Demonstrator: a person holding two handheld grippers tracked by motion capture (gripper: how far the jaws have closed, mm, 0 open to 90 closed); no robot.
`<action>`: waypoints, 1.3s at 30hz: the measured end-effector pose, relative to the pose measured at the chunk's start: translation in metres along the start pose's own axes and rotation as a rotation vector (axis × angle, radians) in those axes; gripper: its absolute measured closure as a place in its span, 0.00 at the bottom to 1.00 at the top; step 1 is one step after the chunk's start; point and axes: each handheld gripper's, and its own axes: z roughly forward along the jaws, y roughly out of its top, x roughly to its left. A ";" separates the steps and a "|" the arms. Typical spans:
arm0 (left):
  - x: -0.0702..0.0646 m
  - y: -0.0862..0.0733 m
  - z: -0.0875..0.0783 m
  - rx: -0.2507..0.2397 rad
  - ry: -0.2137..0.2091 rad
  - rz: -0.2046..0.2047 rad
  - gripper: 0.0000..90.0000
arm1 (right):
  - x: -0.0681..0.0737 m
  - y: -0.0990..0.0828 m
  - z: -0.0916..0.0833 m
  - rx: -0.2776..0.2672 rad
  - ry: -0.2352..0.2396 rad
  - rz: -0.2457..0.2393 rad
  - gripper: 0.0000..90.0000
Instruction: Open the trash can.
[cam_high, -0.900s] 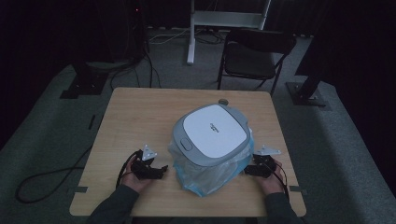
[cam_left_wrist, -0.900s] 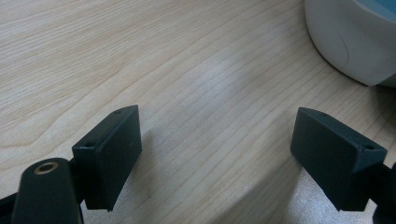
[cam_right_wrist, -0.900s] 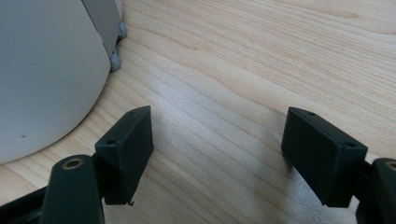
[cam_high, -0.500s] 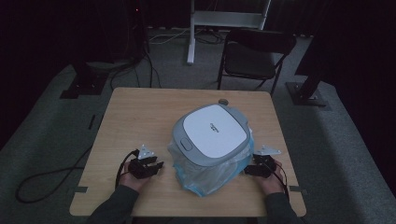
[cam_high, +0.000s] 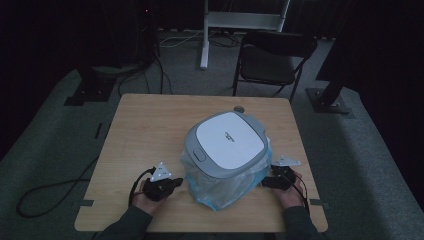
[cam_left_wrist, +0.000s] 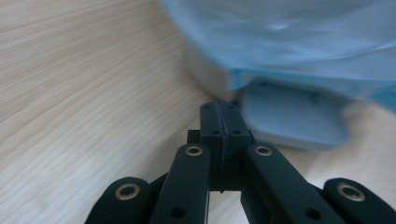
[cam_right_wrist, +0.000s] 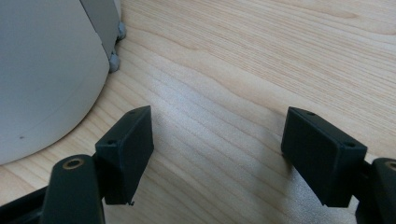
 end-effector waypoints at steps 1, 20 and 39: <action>-0.003 0.001 0.000 -0.004 -0.010 0.007 1.00 | 0.000 0.000 0.000 0.000 0.000 0.000 0.27; -0.025 0.008 0.019 -0.005 -0.116 0.058 1.00 | 0.000 0.000 0.000 0.000 -0.001 0.001 0.27; -0.030 0.007 0.025 0.008 -0.063 0.117 1.00 | 0.000 0.000 0.000 -0.002 -0.001 0.002 0.28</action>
